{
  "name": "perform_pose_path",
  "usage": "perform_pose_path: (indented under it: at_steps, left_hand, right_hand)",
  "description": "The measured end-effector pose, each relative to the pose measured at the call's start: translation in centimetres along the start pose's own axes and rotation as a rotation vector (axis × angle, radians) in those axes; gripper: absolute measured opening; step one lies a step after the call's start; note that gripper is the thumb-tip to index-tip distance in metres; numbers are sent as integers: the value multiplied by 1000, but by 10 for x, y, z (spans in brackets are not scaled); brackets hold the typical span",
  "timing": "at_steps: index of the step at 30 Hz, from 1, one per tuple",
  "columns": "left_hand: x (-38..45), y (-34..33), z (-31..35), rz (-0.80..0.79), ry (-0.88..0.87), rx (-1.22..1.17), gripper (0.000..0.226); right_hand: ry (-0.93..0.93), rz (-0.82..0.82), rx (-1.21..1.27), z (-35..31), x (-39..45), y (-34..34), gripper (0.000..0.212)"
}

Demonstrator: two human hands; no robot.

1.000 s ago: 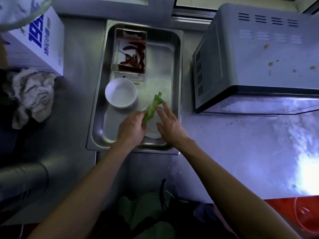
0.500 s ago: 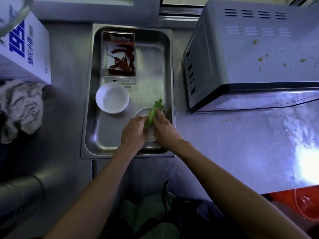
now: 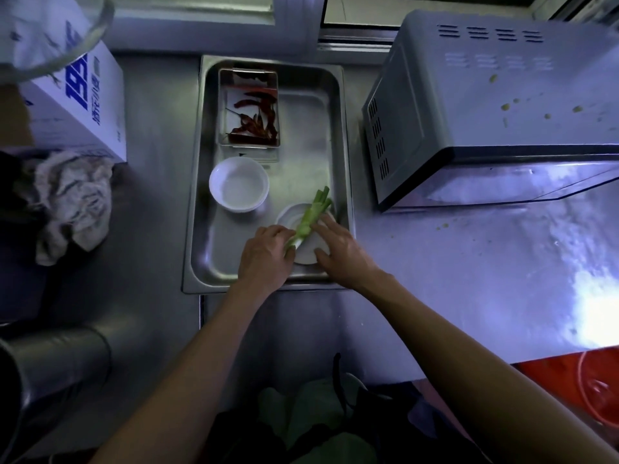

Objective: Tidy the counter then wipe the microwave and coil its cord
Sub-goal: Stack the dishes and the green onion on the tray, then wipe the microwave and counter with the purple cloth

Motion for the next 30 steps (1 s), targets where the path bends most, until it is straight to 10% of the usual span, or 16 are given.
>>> perform_pose_path:
  at_steps: [14,30]
  left_hand:
    - [-12,22,34,-43,-64,90,43]
    - [-86,-64,225,-190,-329,208,48]
  right_hand:
    - [-42,106,-31,16,-44,38,43]
    - [-350,187,-100,148,-239,136,47]
Point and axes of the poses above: each hand's wrist, its own x-axis towards the middle knuckle, its own y-axis out of the back of the hand, z = x × y, the point moved 4 cm from there along x, towards the middle knuckle, and after that the axes turned 9 degrees about z, right-handed, at the moved point
